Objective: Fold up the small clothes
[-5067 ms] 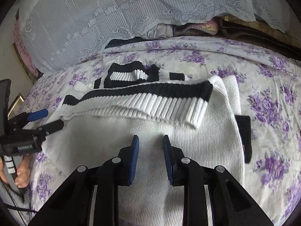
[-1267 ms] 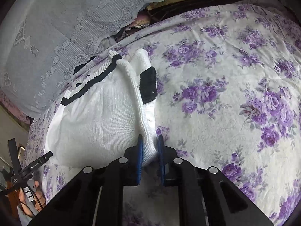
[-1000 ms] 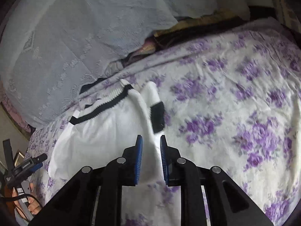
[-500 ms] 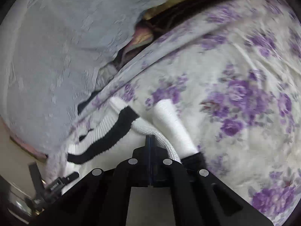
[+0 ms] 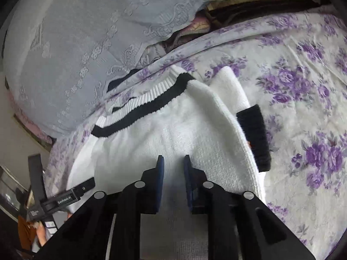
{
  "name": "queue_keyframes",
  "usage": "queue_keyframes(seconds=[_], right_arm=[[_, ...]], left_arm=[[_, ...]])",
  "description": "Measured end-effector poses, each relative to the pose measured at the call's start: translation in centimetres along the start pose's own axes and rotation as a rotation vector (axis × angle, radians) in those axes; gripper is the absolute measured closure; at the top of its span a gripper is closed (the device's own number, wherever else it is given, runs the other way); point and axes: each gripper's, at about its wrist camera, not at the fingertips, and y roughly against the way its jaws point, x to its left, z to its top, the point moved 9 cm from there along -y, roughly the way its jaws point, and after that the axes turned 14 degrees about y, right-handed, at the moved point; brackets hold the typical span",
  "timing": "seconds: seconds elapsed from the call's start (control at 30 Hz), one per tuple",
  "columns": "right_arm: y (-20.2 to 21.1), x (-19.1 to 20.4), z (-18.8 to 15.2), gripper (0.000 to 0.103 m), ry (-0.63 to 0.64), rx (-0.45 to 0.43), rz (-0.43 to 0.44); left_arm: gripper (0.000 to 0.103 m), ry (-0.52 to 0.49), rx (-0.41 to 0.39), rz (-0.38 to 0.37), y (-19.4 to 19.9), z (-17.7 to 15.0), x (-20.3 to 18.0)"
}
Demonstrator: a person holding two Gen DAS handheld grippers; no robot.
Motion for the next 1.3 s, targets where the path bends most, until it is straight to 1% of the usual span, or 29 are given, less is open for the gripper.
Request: queue_keyframes(seconds=[0.07,0.1,0.17,0.23,0.27,0.3,0.37,0.43,0.47,0.53,0.6,0.67,0.7,0.77,0.87,0.93,0.97,1.0,1.07,1.1,1.17,1.23,1.3], right_arm=[[1.7,-0.8,0.0,0.081,-0.02,-0.051,-0.025],[2.5,-0.9,0.0,0.075,-0.029,-0.065,-0.023],[4.1,-1.0,-0.3,0.071,-0.059,-0.1,-0.015],[5.5,-1.4,-0.6,0.069,-0.084,-0.123,-0.019],[6.3,-1.6,-1.0,0.068,-0.092,-0.131,-0.025],[7.0,-1.8,-1.4,0.065,-0.1,-0.132,-0.03],[8.1,-2.4,-2.6,0.064,-0.121,-0.129,-0.036],[8.8,-3.1,-3.8,0.063,-0.141,-0.119,-0.051],[9.0,-3.4,-4.2,0.062,-0.149,-0.112,-0.06],[8.8,-3.8,-4.9,0.062,-0.164,-0.095,-0.067],[8.6,-4.0,-5.3,0.062,-0.179,-0.086,-0.068],[8.8,-3.8,-5.3,0.062,-0.174,-0.09,-0.066],[8.9,-3.6,-5.3,0.061,-0.169,-0.092,-0.065],[9.1,-3.3,-5.7,0.059,-0.165,-0.088,-0.058],[9.5,-2.9,-6.6,0.057,-0.177,-0.074,-0.044],[9.7,-2.6,-7.2,0.054,-0.195,-0.063,-0.02],[9.6,-2.4,-7.4,0.051,-0.2,-0.054,-0.01],[9.4,-2.1,-7.7,0.048,-0.199,-0.044,-0.004],[9.0,-1.7,-7.9,0.044,-0.198,-0.028,0.002],[8.7,-1.5,-7.8,0.043,-0.2,-0.027,0.005],[8.0,-1.5,-7.5,0.042,-0.219,-0.023,0.008],[6.8,-2.0,-6.7,0.042,-0.255,-0.03,0.01],[5.6,-2.5,-5.6,0.043,-0.287,-0.038,-0.006]], left_arm=[[0.005,0.047,-0.028,-0.021,1.6,-0.3,1.0],[0.005,0.055,-0.04,-0.017,2.2,-0.7,1.3],[0.005,0.057,-0.039,-0.028,3.3,-1.7,0.8],[0.005,0.03,-0.047,-0.063,4.6,-2.8,-0.6],[0.005,0.003,-0.056,-0.068,5.2,-3.4,-1.6],[0.005,-0.032,-0.07,-0.058,5.5,-3.8,-2.9],[0.005,-0.119,-0.114,0.003,5.5,-4.0,-5.1],[0.005,-0.158,-0.138,0.064,4.7,-3.8,-6.7],[0.005,-0.161,-0.129,0.081,3.9,-3.8,-7.1],[0.004,-0.184,-0.091,0.176,1.3,-4.4,-6.8],[0.004,-0.217,-0.165,0.201,1.7,-4.8,-6.9],[0.004,-0.258,-0.19,0.223,2.7,-5.3,-6.9],[0.005,-0.259,-0.196,0.208,3.4,-5.7,-6.7],[0.005,-0.239,-0.202,0.14,4.8,-6.3,-6.6],[0.005,-0.179,-0.203,0.042,6.7,-6.6,-6.5],[0.005,-0.148,-0.166,-0.024,7.1,-7.0,-6.6],[0.005,-0.14,-0.137,-0.037,6.7,-7.2,-6.7],[0.005,-0.139,-0.107,-0.028,5.8,-7.7,-6.8],[0.004,-0.169,-0.04,0.058,3.0,-8.7,-6.2],[0.004,-0.193,-0.05,0.084,2.5,-8.8,-6.3],[0.004,-0.218,-0.087,0.104,2.9,-8.7,-6.6],[0.004,-0.222,-0.105,0.098,3.3,-8.6,-6.6],[0.004,-0.197,-0.131,0.069,4.2,-7.9,-6.5]])
